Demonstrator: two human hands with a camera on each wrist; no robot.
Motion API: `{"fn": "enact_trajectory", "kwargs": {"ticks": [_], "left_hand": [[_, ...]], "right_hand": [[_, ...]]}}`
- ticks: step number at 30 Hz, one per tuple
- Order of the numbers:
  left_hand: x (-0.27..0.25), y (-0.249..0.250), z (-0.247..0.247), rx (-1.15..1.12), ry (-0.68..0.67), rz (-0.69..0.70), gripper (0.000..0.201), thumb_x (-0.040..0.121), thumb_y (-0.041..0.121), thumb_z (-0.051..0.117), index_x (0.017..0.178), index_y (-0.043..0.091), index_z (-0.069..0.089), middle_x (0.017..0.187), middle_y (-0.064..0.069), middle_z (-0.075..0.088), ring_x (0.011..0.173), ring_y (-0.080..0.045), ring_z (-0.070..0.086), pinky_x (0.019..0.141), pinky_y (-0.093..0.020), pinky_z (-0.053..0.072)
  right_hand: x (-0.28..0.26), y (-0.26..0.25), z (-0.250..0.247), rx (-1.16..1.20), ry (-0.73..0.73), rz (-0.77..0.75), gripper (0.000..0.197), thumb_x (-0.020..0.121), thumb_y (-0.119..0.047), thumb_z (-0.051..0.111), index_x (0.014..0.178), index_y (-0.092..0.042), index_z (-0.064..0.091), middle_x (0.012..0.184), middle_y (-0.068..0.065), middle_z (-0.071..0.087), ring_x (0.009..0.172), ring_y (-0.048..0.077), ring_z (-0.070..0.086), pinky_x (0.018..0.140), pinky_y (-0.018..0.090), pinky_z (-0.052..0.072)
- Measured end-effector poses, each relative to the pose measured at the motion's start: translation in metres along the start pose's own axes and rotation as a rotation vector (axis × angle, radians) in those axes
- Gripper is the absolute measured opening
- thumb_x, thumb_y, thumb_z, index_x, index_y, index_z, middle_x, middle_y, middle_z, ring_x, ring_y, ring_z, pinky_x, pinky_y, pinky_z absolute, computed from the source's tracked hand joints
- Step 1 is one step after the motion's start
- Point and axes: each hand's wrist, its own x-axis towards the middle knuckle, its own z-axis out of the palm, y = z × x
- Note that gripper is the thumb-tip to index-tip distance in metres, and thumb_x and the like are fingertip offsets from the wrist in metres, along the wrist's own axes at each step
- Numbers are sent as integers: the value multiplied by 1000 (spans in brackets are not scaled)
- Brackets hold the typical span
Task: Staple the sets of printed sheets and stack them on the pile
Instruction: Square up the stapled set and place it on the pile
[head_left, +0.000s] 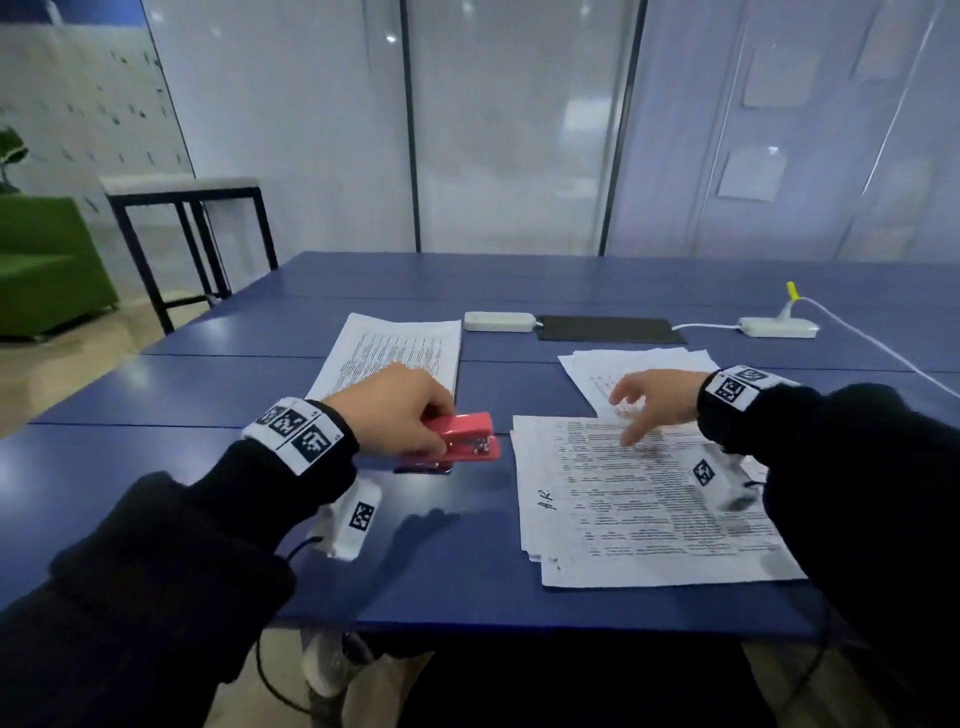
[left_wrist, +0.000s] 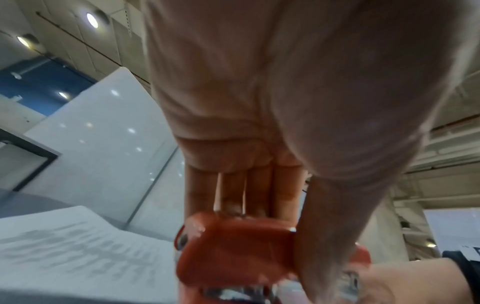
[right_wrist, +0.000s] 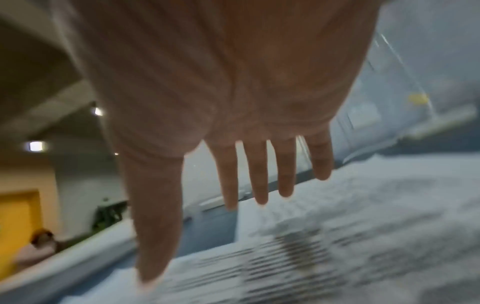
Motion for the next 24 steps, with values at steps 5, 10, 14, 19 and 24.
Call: {"fn": "enact_trajectory", "kwargs": {"ticks": [5,10,14,19,24], "left_hand": [[-12,-21,18,8,-88,-78,16,78,31,82,89,31,72,76,16,63,77,-8,60,64,-22,40],[-11,-26,27,39,-164,-90,26,76,38,86,96,35,70,82,20,61,85,-10,60,72,-23,41],[-11,-28,19,-284,-50,-44,61,65,52,90,121,41,67,111,18,70,102,3,65,96,-23,53],[-4,5,-3,-1057,233,92,78,69,48,81,141,32,55,132,-1,68,120,-14,66,101,-32,54],[32,53,-15,-1356,476,82,62,87,27,78,144,20,53,132,-7,70,128,-30,63,104,-45,50]], "right_hand": [[12,8,5,-62,-72,76,78,61,-42,98,126,-33,57,109,-12,59,109,20,60,102,40,49],[3,5,0,-15,-95,27,38,66,-30,96,99,-23,79,85,-10,78,81,14,72,78,28,55],[-26,11,-27,157,67,-140,21,68,-31,96,70,-35,76,71,-13,75,65,6,67,70,26,54],[-80,5,-69,851,367,-319,33,64,-20,90,91,-5,78,83,9,77,66,14,69,61,22,57],[-94,-18,-76,1374,478,-421,40,84,-5,74,123,2,66,111,14,77,98,24,76,86,37,63]]}}
